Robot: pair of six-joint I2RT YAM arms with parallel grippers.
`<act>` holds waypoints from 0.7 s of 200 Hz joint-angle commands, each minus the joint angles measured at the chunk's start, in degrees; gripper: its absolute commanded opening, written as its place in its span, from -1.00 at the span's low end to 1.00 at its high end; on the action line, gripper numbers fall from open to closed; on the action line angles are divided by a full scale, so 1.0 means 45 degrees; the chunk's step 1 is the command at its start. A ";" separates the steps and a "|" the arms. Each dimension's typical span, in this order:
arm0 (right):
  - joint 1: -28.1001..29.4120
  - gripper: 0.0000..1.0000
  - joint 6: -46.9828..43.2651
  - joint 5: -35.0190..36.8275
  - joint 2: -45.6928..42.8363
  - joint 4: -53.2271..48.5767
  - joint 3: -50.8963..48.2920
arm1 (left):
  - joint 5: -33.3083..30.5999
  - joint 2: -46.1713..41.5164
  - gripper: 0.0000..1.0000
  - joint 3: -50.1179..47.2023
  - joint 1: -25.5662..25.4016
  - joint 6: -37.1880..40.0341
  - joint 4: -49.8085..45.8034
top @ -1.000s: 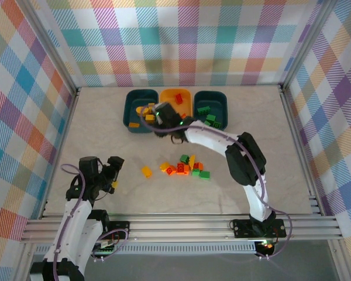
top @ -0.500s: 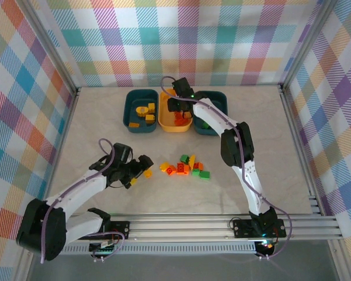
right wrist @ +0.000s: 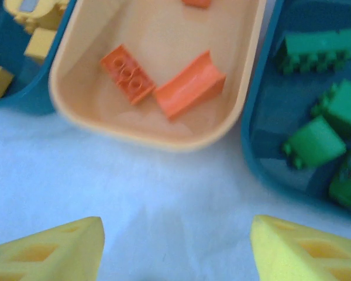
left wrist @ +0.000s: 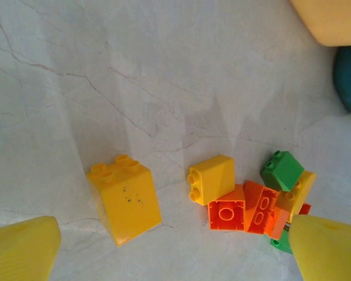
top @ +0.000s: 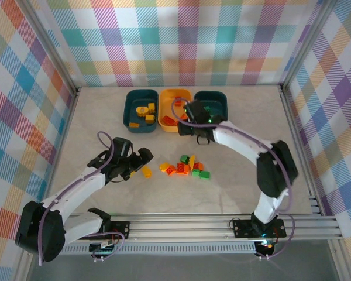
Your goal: Sort the legos into containers by color
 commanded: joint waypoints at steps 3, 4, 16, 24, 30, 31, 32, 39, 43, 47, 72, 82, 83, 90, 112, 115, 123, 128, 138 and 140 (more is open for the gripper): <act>0.0629 0.48 0.1227 0.0423 -0.1193 -0.0259 -0.2619 | -0.0069 -0.0331 1.00 -0.0623 -0.0121 0.0174 0.0065; 0.0654 0.49 0.1259 0.0417 -0.1251 -0.0300 -0.2753 | -0.0050 -0.0340 1.00 -0.0634 -0.0122 0.0191 0.0083; 0.0914 0.53 0.1635 0.0401 -0.1910 -0.0905 -0.3809 | 0.0199 -0.0281 1.00 -0.0737 -0.0127 0.0390 0.0227; 0.1053 0.55 0.2004 0.0482 -0.2354 -0.1283 -0.4365 | 0.0335 -0.0211 1.00 -0.0742 -0.0152 0.0532 0.0212; 0.1122 0.56 0.2236 0.0316 -0.2663 -0.1392 -0.4776 | 0.0405 -0.0157 1.00 -0.0724 -0.0162 0.0642 0.0217; 0.1135 0.56 0.2271 0.0286 -0.2728 -0.1404 -0.4847 | 0.0412 -0.0136 1.00 -0.0733 -0.0162 0.0649 0.0227; 0.1151 0.56 0.2298 0.0232 -0.2770 -0.1410 -0.4903 | 0.0425 -0.0125 1.00 -0.0738 -0.0162 0.0653 0.0232; 0.1281 0.56 0.2476 0.0037 -0.3093 -0.1368 -0.5310 | 0.0472 -0.0051 1.00 -0.0741 -0.0181 0.0712 0.0233; 0.1363 0.56 0.2544 -0.0022 -0.3259 -0.1305 -0.5517 | 0.0493 0.0008 1.00 -0.0742 -0.0191 0.0728 0.0266; 0.1458 0.57 0.2626 -0.0093 -0.3390 -0.1233 -0.5697 | 0.0510 0.0062 1.00 -0.0757 -0.0201 0.0741 0.0308; 0.1772 0.53 0.2980 -0.0666 -0.3596 -0.0853 -0.6100 | 0.0663 0.0351 1.00 -0.0791 -0.0249 0.0700 0.0500; 0.1794 0.51 0.3027 -0.0746 -0.3439 -0.0738 -0.6074 | 0.0701 0.0374 1.00 -0.0800 -0.0288 0.0678 0.0538; 0.1793 0.50 0.3028 -0.0753 -0.3419 -0.0735 -0.6063 | 0.0697 0.0374 1.00 -0.0810 -0.0294 0.0667 0.0544; 0.1822 0.48 0.3028 -0.0803 -0.3284 -0.0670 -0.5972 | 0.0687 0.0335 1.00 -0.0866 -0.0310 0.0641 0.0564; 0.1924 0.41 0.3116 -0.0745 -0.2654 -0.0563 -0.5626 | 0.0576 0.0077 1.00 -0.0995 -0.0356 0.0568 0.0426; 0.1929 0.40 0.3157 -0.0731 -0.2549 -0.0560 -0.5581 | 0.0543 0.0044 1.00 -0.0991 -0.0357 0.0584 0.0383; 0.1963 0.35 0.3237 -0.0720 -0.2317 -0.0520 -0.5427 | 0.0451 -0.0074 1.00 -0.0996 -0.0357 0.0610 0.0251; 0.1985 0.32 0.3241 -0.0700 -0.2208 -0.0484 -0.5358 | 0.0407 -0.0155 1.00 -0.0986 -0.0357 0.0600 0.0176; 0.2041 0.27 0.3253 -0.0660 -0.2007 -0.0437 -0.5202 | 0.0324 -0.0306 1.00 -0.1015 -0.0357 0.0614 0.0057; 0.2045 0.27 0.3251 -0.0642 -0.1972 -0.0414 -0.5185 | 0.0307 -0.0323 1.00 -0.1015 -0.0357 0.0612 0.0041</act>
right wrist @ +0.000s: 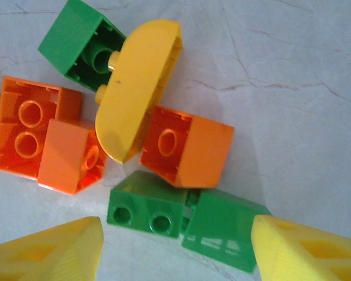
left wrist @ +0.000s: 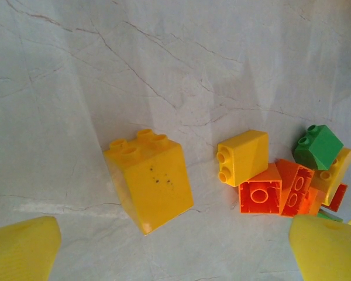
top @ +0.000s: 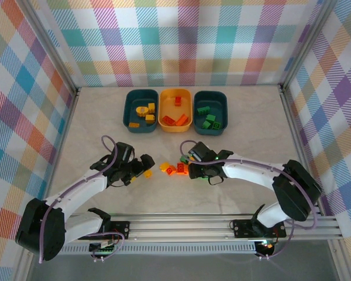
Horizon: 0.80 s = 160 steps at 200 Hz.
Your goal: Sort the legos into containers by color
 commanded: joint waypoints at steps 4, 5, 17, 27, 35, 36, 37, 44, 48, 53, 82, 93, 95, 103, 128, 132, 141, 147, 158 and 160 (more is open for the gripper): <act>0.0174 0.25 0.0366 -0.0046 0.0545 0.0312 0.0603 | -0.0182 -0.0566 1.00 -0.0185 -0.0124 0.0171 -0.0278; 0.0175 0.25 0.0367 -0.0045 0.0554 0.0325 0.0610 | -0.0188 -0.0569 1.00 -0.0185 -0.0127 0.0171 -0.0291; 0.0198 0.20 0.0368 -0.0028 0.0693 0.0388 0.0673 | -0.0213 -0.0649 1.00 -0.0164 -0.0128 0.0181 -0.0354; 0.0197 0.13 0.0379 0.0056 0.0790 0.0435 0.0676 | -0.0262 -0.0671 1.00 -0.0148 -0.0129 0.0209 -0.0383; 0.0197 0.04 0.0391 0.0152 0.0850 0.0421 0.0682 | -0.0284 -0.0661 1.00 -0.0134 -0.0129 0.0229 -0.0401; 0.0197 0.03 0.0390 0.0161 0.0853 0.0419 0.0679 | -0.0278 -0.0666 1.00 -0.0130 -0.0129 0.0229 -0.0401; 0.0196 0.03 0.0389 0.0165 0.0854 0.0408 0.0677 | -0.0285 -0.0658 1.00 -0.0128 -0.0129 0.0229 -0.0401; 0.0196 -0.04 0.0425 0.0235 0.0891 0.0373 0.0684 | -0.0289 -0.0623 1.00 -0.0126 -0.0102 0.0244 -0.0429; 0.0200 -0.07 0.0445 0.0252 0.0913 0.0351 0.0696 | -0.0292 -0.0607 1.00 -0.0109 -0.0123 0.0246 -0.0435; 0.0206 -0.11 0.0446 0.0234 0.0933 0.0347 0.0695 | -0.0281 -0.0580 1.00 -0.0090 -0.0127 0.0239 -0.0433; 0.0264 -0.23 0.0481 0.0322 0.0833 0.0100 0.0659 | -0.0304 -0.0387 1.00 0.0010 -0.0128 0.0374 -0.0467; 0.0293 -0.27 0.0464 0.0404 0.0664 0.0065 0.0610 | -0.0311 -0.0343 1.00 0.0030 -0.0129 0.0385 -0.0461; 0.0299 -0.28 0.0456 0.0414 0.0617 0.0065 0.0601 | -0.0326 -0.0339 1.00 0.0020 -0.0119 0.0395 -0.0460; 0.0295 -0.32 0.0452 0.0441 0.0465 0.0035 0.0579 | -0.0349 -0.0329 1.00 0.0046 -0.0129 0.0406 -0.0460; 0.0296 -0.37 0.0429 0.0446 -0.0268 -0.0023 0.0718 | -0.0278 -0.0192 1.00 0.0144 -0.0119 0.0457 -0.0455; 0.0294 -0.38 0.0384 0.0472 -0.0395 -0.0084 0.0793 | -0.0255 -0.0178 1.00 0.0165 -0.0128 0.0461 -0.0461; 0.0280 -0.38 0.0202 0.0613 -0.0690 -0.0180 0.1031 | -0.0197 -0.0126 1.00 0.0241 -0.0129 0.0472 -0.0460; 0.0242 -0.39 -0.0004 0.0791 -0.0842 -0.0237 0.1242 | -0.0161 -0.0096 1.00 0.0292 -0.0128 0.0496 -0.0479; 0.0014 -0.39 -0.0514 0.1172 -0.1026 -0.0302 0.1720 | -0.0088 -0.0055 1.00 0.0425 -0.0133 0.0538 -0.0470; -0.0059 -0.39 -0.0643 0.1236 -0.1035 -0.0271 0.1801 | -0.0065 -0.0038 1.00 0.0451 -0.0130 0.0541 -0.0462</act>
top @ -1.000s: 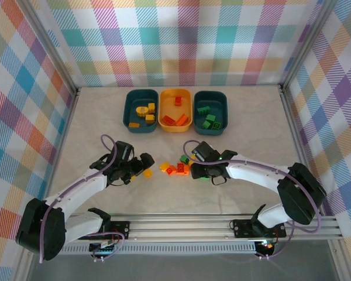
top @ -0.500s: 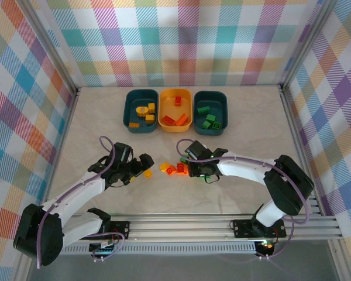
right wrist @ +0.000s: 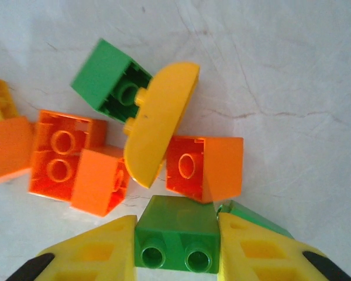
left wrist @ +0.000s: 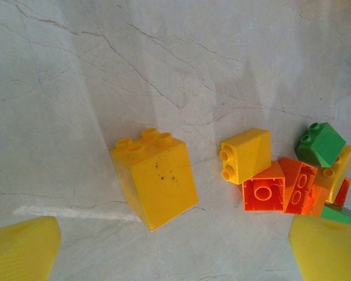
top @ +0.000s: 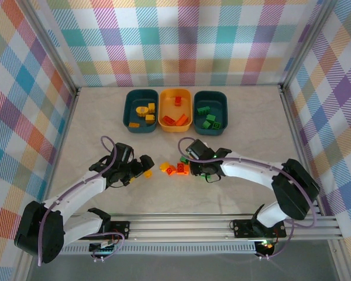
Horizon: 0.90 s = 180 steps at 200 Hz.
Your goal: Sort the legos into containers by color
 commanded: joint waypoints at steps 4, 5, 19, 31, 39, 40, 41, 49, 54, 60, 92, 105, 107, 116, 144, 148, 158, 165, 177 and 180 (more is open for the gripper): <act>-0.0422 -0.39 -0.1036 0.0890 -0.0765 -0.0039 0.1279 | 0.0104 0.0158 1.00 0.0541 -0.0129 0.0299 -0.0305; -0.0471 -0.39 -0.1105 0.0919 -0.0761 -0.0007 0.1326 | 0.0116 0.0164 1.00 0.0554 -0.0129 0.0304 -0.0292; -0.1363 -0.39 -0.1882 0.1087 -0.0624 0.0660 0.1795 | 0.0386 0.0284 1.00 0.0687 -0.0146 0.0317 -0.0084; -0.2465 -0.41 -0.2126 0.0741 -0.0277 0.1194 0.2261 | 0.0753 0.0512 1.00 0.0898 -0.0233 0.0289 0.0153; -0.3079 -0.41 -0.2321 0.0572 0.0058 0.1571 0.2612 | 0.0920 0.0675 1.00 0.1086 -0.0378 0.0286 0.0226; -0.3148 -0.41 -0.2343 0.0565 0.0100 0.1599 0.2656 | 0.0934 0.0686 1.00 0.1119 -0.0410 0.0288 0.0227; -0.3211 -0.41 -0.2364 0.0562 0.0150 0.1622 0.2708 | 0.0941 0.0701 1.00 0.1146 -0.0435 0.0288 0.0227; -0.3689 -0.41 -0.2523 0.0488 0.0656 0.1870 0.3179 | 0.0949 0.0805 0.99 0.1364 -0.0677 0.0343 0.0228; -0.3993 -0.41 -0.2563 0.0358 0.1057 0.1876 0.3541 | 0.0885 0.0856 0.99 0.1469 -0.0870 0.0364 0.0228; -0.4330 -0.41 -0.2624 0.0145 0.1580 0.1880 0.3985 | 0.0794 0.0915 0.99 0.1582 -0.1096 0.0382 0.0213; -0.5620 -0.41 -0.3024 -0.0581 0.4686 0.1207 0.6891 | 0.0577 0.1142 1.00 0.1809 -0.1724 0.0435 -0.0075; -0.5968 -0.41 -0.3059 -0.0947 0.5758 0.0836 0.8041 | 0.0545 0.1128 1.00 0.1749 -0.1784 0.0438 -0.0179; -0.6008 -0.41 -0.3051 -0.1039 0.5891 0.0789 0.8250 | 0.0540 0.1117 1.00 0.1756 -0.1788 0.0429 -0.0196; -0.6150 -0.39 -0.3085 -0.1325 0.6467 0.0506 0.8996 | 0.0486 0.1061 1.00 0.1709 -0.1789 0.0430 -0.0259; -0.6253 0.20 -0.3064 -0.2018 0.7001 -0.0322 1.0499 | 0.0309 0.0819 1.00 0.1641 -0.1809 0.0440 -0.0396; -0.6244 0.22 -0.3051 -0.1995 0.6790 -0.0182 1.0357 | 0.0304 0.0797 1.00 0.1634 -0.1809 0.0445 -0.0414; -0.6243 0.25 -0.2974 -0.1823 0.6146 0.0201 0.9832 | 0.0257 0.0737 1.00 0.1586 -0.1809 0.0451 -0.0399; -0.6224 0.26 -0.2949 -0.1737 0.5639 0.0330 0.9453 | 0.0216 0.0696 1.00 0.1554 -0.1809 0.0455 -0.0382; -0.6067 0.26 -0.2895 -0.1578 0.4667 0.0472 0.8638 | 0.0086 0.0630 1.00 0.1491 -0.1809 0.0476 -0.0340; -0.5994 0.26 -0.2908 -0.1489 0.4379 0.0545 0.8355 | 0.0061 0.0629 1.00 0.1485 -0.1809 0.0466 -0.0344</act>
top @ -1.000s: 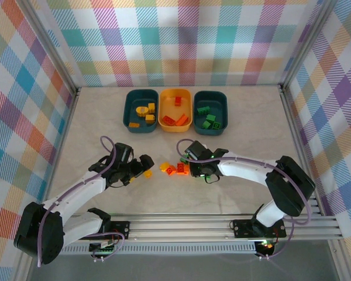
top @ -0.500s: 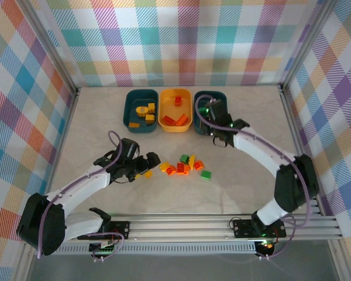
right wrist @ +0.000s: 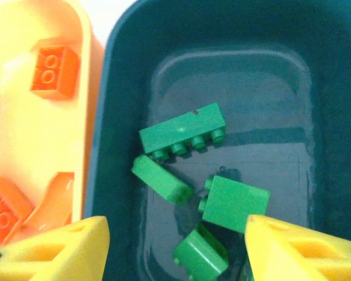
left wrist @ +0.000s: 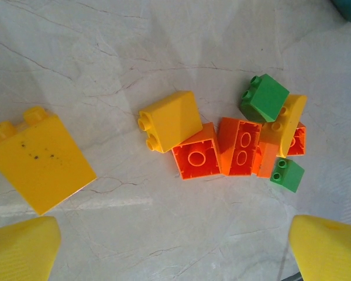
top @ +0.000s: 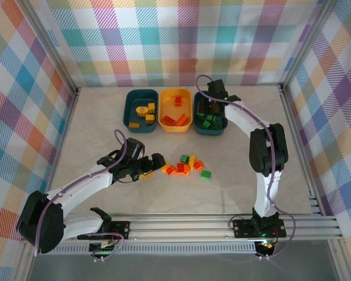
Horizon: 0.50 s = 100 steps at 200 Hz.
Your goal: Sort the legos into containers by color
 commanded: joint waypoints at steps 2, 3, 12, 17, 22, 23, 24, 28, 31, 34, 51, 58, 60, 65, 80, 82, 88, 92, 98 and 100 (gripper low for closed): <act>0.0358 0.26 0.0023 0.0073 -0.2446 0.0196 -0.1183 | -0.0366 -0.0360 1.00 -0.0089 -0.0085 0.0217 -0.0170; 0.0390 0.26 0.0022 0.0099 -0.2543 0.0202 -0.1284 | -0.0382 -0.0362 1.00 -0.0099 -0.0085 0.0225 -0.0174; 0.0762 0.26 0.0036 0.0505 -0.3425 0.0377 -0.2255 | -0.0583 -0.0416 1.00 -0.0118 -0.0085 0.0247 -0.0197; 0.1019 0.25 0.0065 0.0687 -0.3940 0.0497 -0.2895 | -0.0709 -0.0450 1.00 -0.0113 -0.0082 0.0251 -0.0242; 0.1319 0.25 0.0080 0.0898 -0.4437 0.0619 -0.3513 | -0.0843 -0.0489 1.00 -0.0114 -0.0075 0.0271 -0.0264; 0.1379 0.25 0.0090 0.0942 -0.4535 0.0628 -0.3670 | -0.0874 -0.0484 1.00 -0.0111 -0.0080 0.0290 -0.0270; 0.1448 0.25 0.0095 0.0983 -0.4643 0.0643 -0.3807 | -0.0909 -0.0482 1.00 -0.0110 -0.0082 0.0300 -0.0273; 0.1737 0.25 0.0131 0.1201 -0.4996 0.0688 -0.4337 | -0.1027 -0.0541 1.00 -0.0094 -0.0070 0.0324 -0.0322; 0.1935 0.25 0.0165 0.1302 -0.5267 0.0695 -0.4731 | -0.1140 -0.0571 1.00 -0.0080 -0.0066 0.0329 -0.0375; 0.2147 0.25 0.0176 0.1432 -0.5508 0.0715 -0.5068 | -0.1221 -0.0614 1.00 -0.0073 -0.0065 0.0361 -0.0408; 0.3135 0.27 0.0396 0.1532 -0.6492 0.0319 -0.6958 | -0.1874 -0.0833 1.00 0.0003 -0.0036 0.0513 -0.0691; 0.3411 0.28 0.0595 0.1234 -0.6745 -0.0024 -0.7495 | -0.2062 -0.0922 1.00 0.0004 0.0001 0.0561 -0.0773; 0.3479 0.28 0.0643 0.1150 -0.6797 -0.0114 -0.7674 | -0.2113 -0.0952 1.00 0.0007 0.0010 0.0563 -0.0791; 0.3671 0.30 0.0768 0.0923 -0.6927 -0.0352 -0.8038 | -0.2178 -0.1006 1.00 -0.0006 0.0040 0.0581 -0.0814; 0.4346 0.40 0.1182 0.0777 -0.7306 -0.0926 -0.9037 | -0.2214 -0.1028 1.00 -0.0041 0.0118 0.0637 -0.0824; 0.4441 0.43 0.1239 0.0772 -0.7347 -0.0969 -0.9143 | -0.2214 -0.1027 1.00 -0.0033 0.0127 0.0636 -0.0799; 0.4679 0.49 0.1484 0.0770 -0.7414 -0.1198 -0.9440 | -0.2190 -0.0994 1.00 -0.0074 0.0130 0.0638 -0.0770; 0.4810 0.53 0.1697 0.0803 -0.7425 -0.1365 -0.9575 | -0.2180 -0.0965 1.00 -0.0091 0.0132 0.0612 -0.0716; 0.4979 0.54 0.2049 0.0845 -0.7385 -0.1590 -0.9706 | -0.2159 -0.0876 1.00 -0.0141 0.0148 0.0560 -0.0633; 0.5043 0.55 0.2179 0.0867 -0.7362 -0.1643 -0.9745 | -0.2147 -0.0848 1.00 -0.0166 0.0149 0.0563 -0.0604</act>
